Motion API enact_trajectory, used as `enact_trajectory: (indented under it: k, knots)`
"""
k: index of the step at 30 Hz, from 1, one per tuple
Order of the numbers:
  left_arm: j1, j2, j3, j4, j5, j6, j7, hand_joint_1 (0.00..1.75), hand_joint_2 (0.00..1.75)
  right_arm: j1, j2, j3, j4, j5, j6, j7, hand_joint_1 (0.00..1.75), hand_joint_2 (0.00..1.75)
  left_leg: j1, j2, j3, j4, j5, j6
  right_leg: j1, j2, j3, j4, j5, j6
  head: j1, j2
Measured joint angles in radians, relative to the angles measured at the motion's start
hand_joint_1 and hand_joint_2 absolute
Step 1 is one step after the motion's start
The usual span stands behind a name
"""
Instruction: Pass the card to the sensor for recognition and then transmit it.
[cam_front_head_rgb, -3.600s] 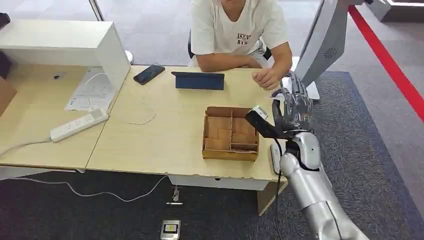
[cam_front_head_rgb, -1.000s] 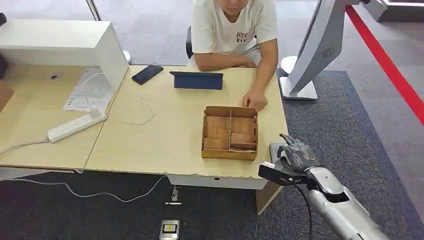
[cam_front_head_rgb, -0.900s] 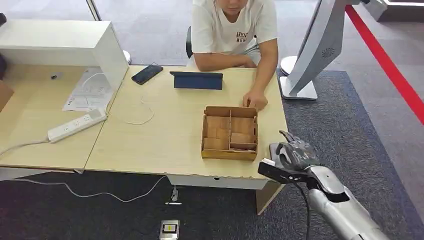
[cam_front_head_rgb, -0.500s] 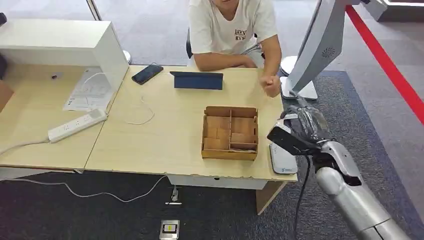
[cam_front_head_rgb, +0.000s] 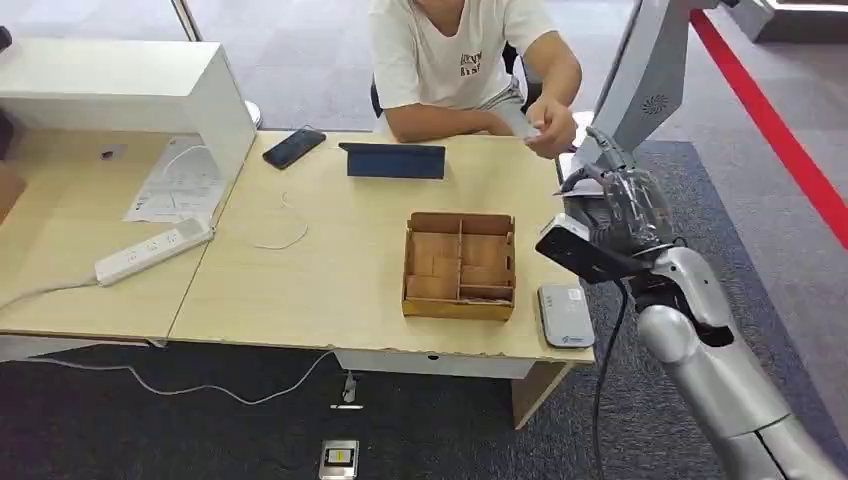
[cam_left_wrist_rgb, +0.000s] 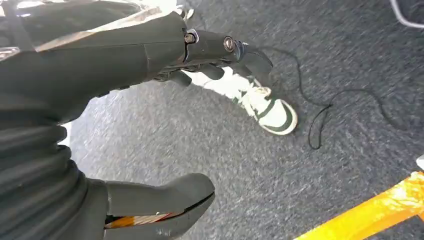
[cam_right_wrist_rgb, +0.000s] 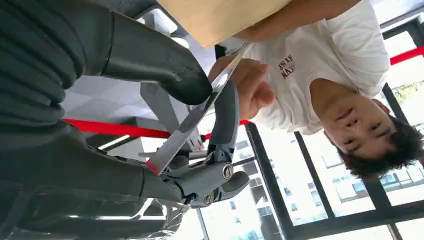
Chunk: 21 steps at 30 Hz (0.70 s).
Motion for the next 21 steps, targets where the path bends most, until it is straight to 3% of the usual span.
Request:
enact_trajectory:
  k: [8,14,21]
  knots:
    - [-0.001,0.030,-0.029,-0.005,-0.045,-0.028,-0.050,0.00,1.75,-0.111,0.133,0.028,0.263,0.123,-0.110,-0.043,1.75,1.75,0.000,-0.001,-0.001,0.000,0.001,-0.001,0.000,-0.001,-0.001,0.001,0.000,0.000,0.001,0.000]
    - [-0.001,0.045,-0.048,-0.005,-0.050,-0.033,-0.059,0.00,1.75,-0.169,0.224,0.045,0.434,0.175,-0.145,0.001,1.75,1.75,0.000,-0.001,-0.001,0.000,0.001,-0.001,0.000,-0.001,-0.001,0.001,0.000,0.000,0.000,0.000]
    - [0.001,0.064,-0.063,-0.005,-0.050,-0.076,-0.082,0.00,1.75,-0.202,0.272,0.047,0.556,0.190,-0.158,0.025,1.75,1.75,0.000,0.000,-0.001,0.000,0.001,-0.001,0.000,-0.001,-0.001,0.001,0.000,0.000,0.000,0.000]
